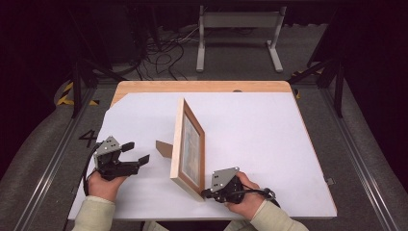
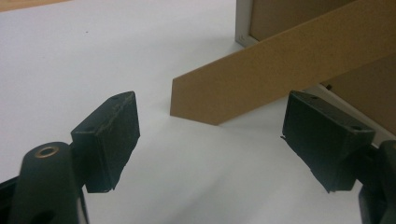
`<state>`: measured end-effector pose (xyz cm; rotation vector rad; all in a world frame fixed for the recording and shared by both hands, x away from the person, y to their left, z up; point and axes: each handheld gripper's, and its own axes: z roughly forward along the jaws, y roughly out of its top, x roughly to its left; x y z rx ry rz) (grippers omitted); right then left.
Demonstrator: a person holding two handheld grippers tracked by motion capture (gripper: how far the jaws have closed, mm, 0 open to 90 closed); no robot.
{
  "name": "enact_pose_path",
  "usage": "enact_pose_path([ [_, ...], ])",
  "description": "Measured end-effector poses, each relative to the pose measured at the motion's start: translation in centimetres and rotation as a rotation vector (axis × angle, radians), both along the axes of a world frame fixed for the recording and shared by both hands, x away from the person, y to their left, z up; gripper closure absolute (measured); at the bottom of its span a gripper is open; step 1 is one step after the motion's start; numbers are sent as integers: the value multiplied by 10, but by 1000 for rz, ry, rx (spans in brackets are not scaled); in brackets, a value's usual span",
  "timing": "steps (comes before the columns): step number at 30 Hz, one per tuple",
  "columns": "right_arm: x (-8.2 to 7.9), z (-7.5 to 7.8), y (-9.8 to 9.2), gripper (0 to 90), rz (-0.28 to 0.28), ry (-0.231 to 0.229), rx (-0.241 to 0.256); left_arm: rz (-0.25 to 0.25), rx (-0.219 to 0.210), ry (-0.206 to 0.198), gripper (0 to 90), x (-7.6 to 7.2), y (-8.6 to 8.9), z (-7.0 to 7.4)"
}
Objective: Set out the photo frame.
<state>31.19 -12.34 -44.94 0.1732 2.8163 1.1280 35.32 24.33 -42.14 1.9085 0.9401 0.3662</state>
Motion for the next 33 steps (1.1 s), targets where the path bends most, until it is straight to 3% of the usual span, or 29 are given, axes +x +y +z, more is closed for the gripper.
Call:
enact_pose_path([
  [22, 12, -3, 43, 900, 57, -52, 6, 87, 1, 14, 190, -25, 28, -6],
  [33, 15, -5, 58, 900, 56, -65, 15, 85, 1, 19, 189, -28, 29, -6],
])
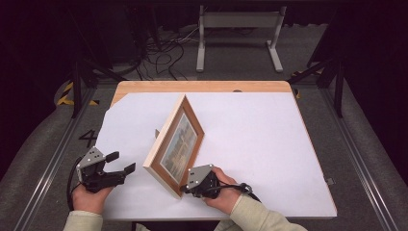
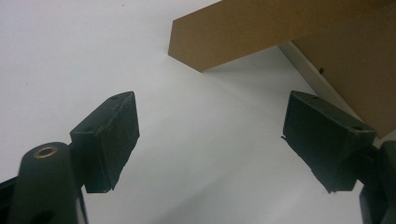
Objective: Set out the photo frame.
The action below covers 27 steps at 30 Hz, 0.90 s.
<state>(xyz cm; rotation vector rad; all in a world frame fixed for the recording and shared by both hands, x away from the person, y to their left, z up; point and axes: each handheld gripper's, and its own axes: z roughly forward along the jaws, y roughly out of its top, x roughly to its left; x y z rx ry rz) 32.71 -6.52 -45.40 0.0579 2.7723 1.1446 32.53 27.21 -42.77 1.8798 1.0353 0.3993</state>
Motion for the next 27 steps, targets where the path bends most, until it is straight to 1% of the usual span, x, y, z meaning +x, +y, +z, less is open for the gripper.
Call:
enact_pose_path([
  [2, 0, 0, 0, 899, -2, -4, -1, -5, -2, -1, 189, 0, 0, 1],
  [3, -1, 0, -1, 896, -5, -6, -7, -5, -9, 1, 192, 0, -1, 2],
  [4, -1, 1, -3, 872, -13, -9, -4, -12, -18, 4, 196, 0, -2, 4],
  [5, 0, 2, -4, 865, -20, -8, 3, -12, -18, 4, 199, 0, -2, 4],
  [9, 1, 8, -13, 853, -47, -9, 27, -28, -76, 15, 218, -2, -4, 14],
  [10, 2, 9, -16, 852, -55, -7, 31, -33, -97, 18, 224, -3, -4, 17],
  [13, 5, 13, -25, 846, -85, -8, 41, -48, -150, -1, 222, -8, -5, 26],
  [14, 6, 14, -28, 844, -93, -8, 45, -48, -150, -1, 221, -8, -5, 26],
  [15, 8, 15, -32, 843, -104, -9, 49, -57, -170, -20, 221, -11, -6, 32],
  [16, 8, 15, -32, 843, -104, -9, 49, -57, -170, -20, 221, -11, -6, 32],
  [18, 11, 17, -37, 840, -118, -10, 54, -66, -191, -32, 220, -14, -8, 36],
  [19, 13, 18, -41, 838, -137, -11, 61, -74, -207, -41, 215, -15, -9, 39],
  [21, 14, 19, -44, 837, -147, -9, 65, -75, -233, -41, 192, -18, -11, 43],
  [22, 15, 19, -46, 836, -150, -10, 65, -75, -233, -41, 182, -18, -11, 43],
  [23, 16, 19, -47, 835, -156, -8, 66, -69, -258, -38, 173, -20, -12, 47],
  [24, 16, 19, -47, 834, -158, -8, 66, -69, -258, -38, 169, -20, -12, 47],
  [25, 16, 19, -47, 834, -158, -8, 66, -69, -262, -46, 169, -21, -12, 49],
  [26, 16, 19, -48, 831, -160, -9, 64, -68, -284, -52, 168, -23, -11, 53],
  [27, 16, 19, -48, 829, -157, -10, 63, -68, -296, -51, 168, -24, -12, 54],
])
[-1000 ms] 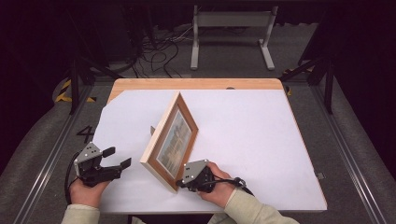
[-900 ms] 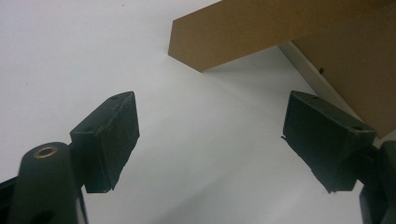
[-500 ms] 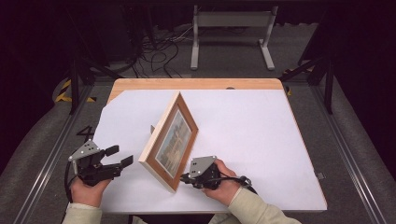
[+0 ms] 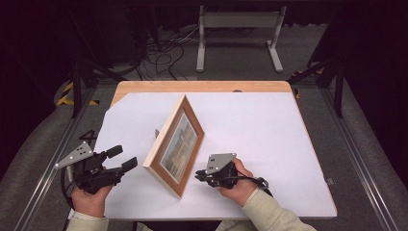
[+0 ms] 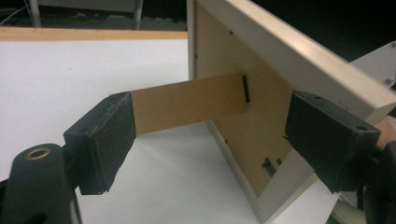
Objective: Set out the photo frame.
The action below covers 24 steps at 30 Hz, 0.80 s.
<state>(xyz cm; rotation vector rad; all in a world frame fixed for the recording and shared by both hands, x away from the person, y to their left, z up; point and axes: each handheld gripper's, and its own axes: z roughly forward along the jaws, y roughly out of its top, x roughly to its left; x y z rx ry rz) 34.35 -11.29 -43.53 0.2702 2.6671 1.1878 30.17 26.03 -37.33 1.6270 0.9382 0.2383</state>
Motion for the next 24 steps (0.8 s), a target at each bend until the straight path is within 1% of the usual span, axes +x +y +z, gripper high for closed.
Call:
enact_pose_path([
  [1, 0, 0, 0, 828, 0, 0, 0, -1, -9, -1, 168, -1, 0, 2],
  [4, 0, -1, 0, 825, -4, 1, 0, -7, -17, -8, 165, -3, -3, 5],
  [7, 0, -1, 0, 822, -8, 4, -1, -14, -10, -22, 161, -5, -7, 8],
  [9, 0, -1, 0, 819, -8, 5, -1, -19, -15, -27, 156, -5, -10, 10],
  [13, -1, -2, 0, 812, -5, 5, -4, -21, -41, -47, 140, -9, -13, 15],
  [15, -1, -2, 0, 810, -8, 7, -4, -9, -24, -65, 137, -13, -17, 18],
  [18, 0, -2, -1, 805, -11, 8, -2, -23, -17, -79, 129, -16, -26, 21],
  [20, 0, -2, -1, 801, -15, 11, 0, -27, -12, -73, 126, -18, -32, 22],
  [22, 0, -2, -2, 796, -18, 10, 3, -30, -18, -72, 124, -18, -35, 23],
  [24, 0, -2, -3, 791, -23, 12, 6, -30, -2, -74, 115, -18, -38, 23],
])
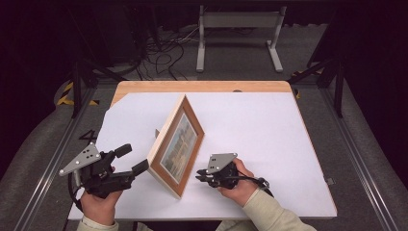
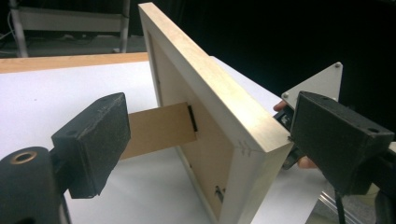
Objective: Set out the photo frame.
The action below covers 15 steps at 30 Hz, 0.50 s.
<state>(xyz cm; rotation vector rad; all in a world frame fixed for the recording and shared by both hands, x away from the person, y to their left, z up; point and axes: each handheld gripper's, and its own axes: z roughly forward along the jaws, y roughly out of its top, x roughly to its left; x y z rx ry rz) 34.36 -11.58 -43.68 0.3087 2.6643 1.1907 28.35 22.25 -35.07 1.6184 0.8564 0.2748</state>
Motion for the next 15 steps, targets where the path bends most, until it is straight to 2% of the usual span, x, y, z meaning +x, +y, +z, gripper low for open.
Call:
enact_pose_path([
  [2, 0, 0, -1, 785, -5, 2, 2, -3, 8, -8, 107, 0, -2, 0],
  [5, 0, 0, -1, 783, -8, 1, 3, -20, -8, -14, 99, -2, -5, 1],
  [8, 1, 0, -2, 780, -11, 2, 3, -38, 7, -20, 95, -2, -13, 1],
  [15, 1, 0, -4, 769, -17, 2, 4, -34, 33, 22, 94, 1, -25, -7],
])
